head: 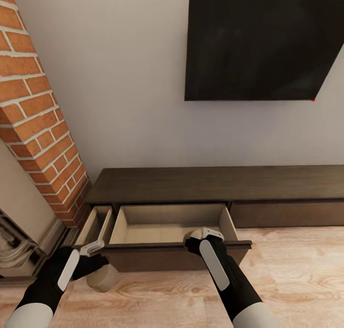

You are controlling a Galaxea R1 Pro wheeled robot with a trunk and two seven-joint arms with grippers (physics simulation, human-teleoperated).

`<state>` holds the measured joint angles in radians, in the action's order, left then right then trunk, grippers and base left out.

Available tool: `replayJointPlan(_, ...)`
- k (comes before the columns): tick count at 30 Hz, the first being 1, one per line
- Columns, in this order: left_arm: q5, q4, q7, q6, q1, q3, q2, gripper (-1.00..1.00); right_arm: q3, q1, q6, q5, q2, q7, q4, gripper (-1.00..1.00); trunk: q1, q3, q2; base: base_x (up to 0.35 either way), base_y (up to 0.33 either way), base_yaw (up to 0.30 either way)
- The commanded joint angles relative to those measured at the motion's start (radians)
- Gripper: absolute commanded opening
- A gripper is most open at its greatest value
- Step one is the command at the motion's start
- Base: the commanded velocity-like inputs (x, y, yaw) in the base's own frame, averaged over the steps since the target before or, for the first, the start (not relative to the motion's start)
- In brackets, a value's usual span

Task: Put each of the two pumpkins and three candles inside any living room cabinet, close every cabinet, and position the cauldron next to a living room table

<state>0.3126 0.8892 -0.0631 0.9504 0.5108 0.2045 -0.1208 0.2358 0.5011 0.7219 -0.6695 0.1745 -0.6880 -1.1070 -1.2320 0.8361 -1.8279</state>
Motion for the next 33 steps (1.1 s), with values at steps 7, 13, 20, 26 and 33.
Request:
replayJointPlan(7,0.000,0.015,0.062,0.012,0.014,0.002,0.000,-1.00,-0.004,0.004,0.016,0.002,0.000,0.003,-0.027,-1.00,-0.027,0.022,-0.049,0.000,0.000,0.000)
replayJointPlan(13,0.017,0.087,0.078,0.055,0.018,0.007,0.000,-1.00,-0.003,0.010,0.011,0.001,0.000,0.008,-0.026,-1.00,-0.050,0.041,-0.091,0.000,0.000,0.000)
replayJointPlan(20,0.157,0.098,0.155,0.088,0.018,0.049,-0.027,-1.00,-0.004,0.008,0.014,0.002,0.000,0.012,-0.032,-1.00,-0.077,0.063,-0.140,0.000,0.000,0.000)
replayJointPlan(26,0.239,0.097,0.297,0.091,0.018,0.048,-0.080,-1.00,-0.004,0.008,0.014,0.001,0.000,0.012,-0.031,-1.00,-0.100,0.082,-0.182,0.000,0.000,0.000)
replayJointPlan(33,0.246,0.096,0.451,0.090,0.016,0.043,-0.112,-1.00,-0.004,0.008,0.014,0.001,0.000,0.012,-0.031,-1.00,-0.127,0.103,-0.231,0.000,0.000,0.000)
